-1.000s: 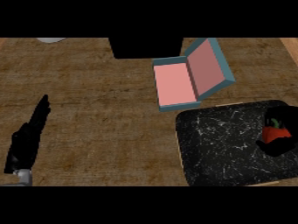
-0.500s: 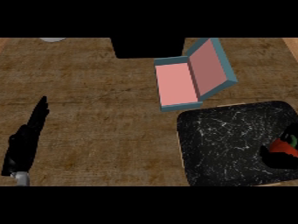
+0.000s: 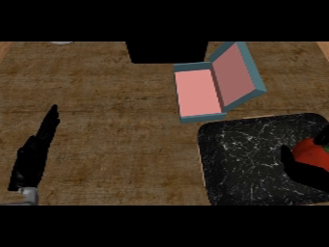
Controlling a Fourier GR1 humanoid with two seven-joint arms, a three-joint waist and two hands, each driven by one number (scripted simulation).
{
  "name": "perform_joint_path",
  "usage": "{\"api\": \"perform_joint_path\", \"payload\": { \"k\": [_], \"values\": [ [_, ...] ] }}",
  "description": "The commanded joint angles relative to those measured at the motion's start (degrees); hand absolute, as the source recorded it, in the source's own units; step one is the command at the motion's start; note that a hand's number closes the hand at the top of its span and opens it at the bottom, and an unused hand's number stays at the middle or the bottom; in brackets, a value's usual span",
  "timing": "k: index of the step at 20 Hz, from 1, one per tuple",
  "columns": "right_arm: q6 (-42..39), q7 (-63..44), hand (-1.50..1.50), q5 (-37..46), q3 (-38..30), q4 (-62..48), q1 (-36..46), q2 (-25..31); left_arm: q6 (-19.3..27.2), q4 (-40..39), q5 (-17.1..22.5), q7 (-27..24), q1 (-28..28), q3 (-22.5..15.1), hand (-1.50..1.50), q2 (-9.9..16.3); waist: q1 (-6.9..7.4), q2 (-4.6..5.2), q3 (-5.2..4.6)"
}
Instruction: Pick the bell pepper from the tray and place it in the cardboard box
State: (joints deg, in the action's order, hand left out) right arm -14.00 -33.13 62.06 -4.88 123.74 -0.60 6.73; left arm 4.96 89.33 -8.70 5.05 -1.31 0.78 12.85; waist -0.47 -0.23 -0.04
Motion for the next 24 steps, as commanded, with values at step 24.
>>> {"api": "perform_joint_path", "payload": {
  "k": [24],
  "values": [
    [6.2,-5.9,1.5,-5.2,-3.9,-48.0,51.3,-1.6,0.1,-1.3,-3.5,-0.1,1.3,-1.1,0.0,-3.6,1.62,0.55,0.03]
  ]
}}
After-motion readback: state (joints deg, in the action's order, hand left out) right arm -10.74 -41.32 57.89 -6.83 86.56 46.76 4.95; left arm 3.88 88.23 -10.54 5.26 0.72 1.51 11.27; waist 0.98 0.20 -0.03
